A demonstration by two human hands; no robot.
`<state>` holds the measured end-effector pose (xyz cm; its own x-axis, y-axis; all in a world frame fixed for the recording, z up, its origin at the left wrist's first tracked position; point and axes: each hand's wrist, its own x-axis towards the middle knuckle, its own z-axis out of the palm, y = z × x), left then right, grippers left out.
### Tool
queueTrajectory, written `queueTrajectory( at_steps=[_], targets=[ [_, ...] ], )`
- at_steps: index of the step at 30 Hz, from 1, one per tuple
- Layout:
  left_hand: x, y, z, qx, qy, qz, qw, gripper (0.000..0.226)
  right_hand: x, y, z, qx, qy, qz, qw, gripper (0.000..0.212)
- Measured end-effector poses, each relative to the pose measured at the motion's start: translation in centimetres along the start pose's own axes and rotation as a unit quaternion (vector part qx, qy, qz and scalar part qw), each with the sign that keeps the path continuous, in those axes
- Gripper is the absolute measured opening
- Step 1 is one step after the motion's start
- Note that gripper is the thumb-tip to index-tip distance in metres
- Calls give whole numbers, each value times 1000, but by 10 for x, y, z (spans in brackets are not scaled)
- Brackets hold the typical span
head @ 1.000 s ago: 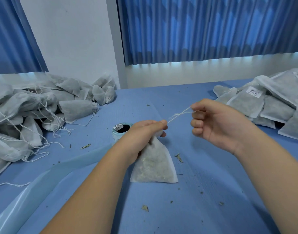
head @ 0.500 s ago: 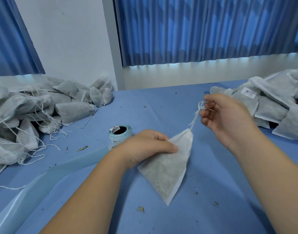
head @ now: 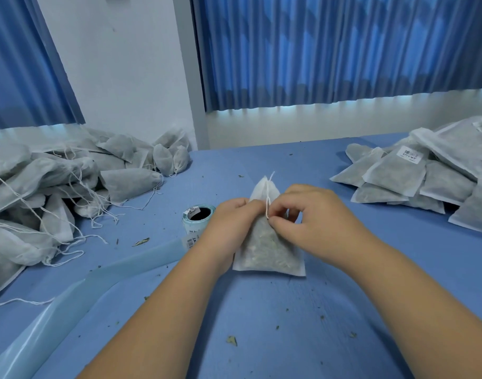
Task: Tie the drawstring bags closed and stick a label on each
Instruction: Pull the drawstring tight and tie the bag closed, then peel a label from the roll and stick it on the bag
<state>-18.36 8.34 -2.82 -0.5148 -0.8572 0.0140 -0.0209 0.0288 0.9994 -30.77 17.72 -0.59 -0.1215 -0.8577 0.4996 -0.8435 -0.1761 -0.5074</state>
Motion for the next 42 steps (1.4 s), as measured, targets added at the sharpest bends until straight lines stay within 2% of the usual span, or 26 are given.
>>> queueTrajectory(
  at_steps=[3, 6, 8, 12, 17, 22, 25, 27, 29, 31, 34, 38, 42],
  targets=[
    [-2, 3, 1, -44, -17, -17, 999, 42, 1, 4, -1, 2, 2, -14, 1000, 13],
    [-7, 9, -3, -104, -70, -44, 991, 30, 1, 9, -2, 9, 4, -12, 1000, 17],
    [-10, 14, -4, -99, -77, -50, 991, 27, 1, 12, -2, 24, 5, -8, 1000, 19],
    [-19, 16, -8, -39, -8, -55, 998, 40, -1, 9, 5, 49, -12, -20, 999, 21],
    [-45, 13, -37, -5, 109, -55, 993, 13, -6, -10, 25, 149, -6, -34, 988, 25],
    [-74, 8, -88, 133, 262, -26, 956, 21, -9, -19, 43, 99, -39, -31, 994, 24],
    [-84, -4, -104, 208, 305, 1, 929, 29, -7, -20, 53, 94, -45, -5, 995, 26],
    [-87, -14, -108, 243, 318, 23, 916, 22, -5, -20, 62, 84, -56, 28, 994, 24],
    [-87, -19, -108, 267, 316, 33, 910, 18, -2, -23, 71, 60, -82, 57, 993, 24],
    [-85, -21, -109, 293, 299, 36, 907, 24, 3, -30, 79, 43, -105, 72, 991, 30],
    [-82, -21, -112, 313, 279, 38, 907, 28, 14, -48, 90, 41, -119, 61, 990, 38],
    [-87, -27, -123, 259, 226, 48, 938, 36, 21, -63, 109, 41, -116, 21, 992, 39],
    [-88, -33, -124, 242, 225, 58, 942, 36, 14, -58, 117, 52, -110, 40, 992, 29]
  ],
)
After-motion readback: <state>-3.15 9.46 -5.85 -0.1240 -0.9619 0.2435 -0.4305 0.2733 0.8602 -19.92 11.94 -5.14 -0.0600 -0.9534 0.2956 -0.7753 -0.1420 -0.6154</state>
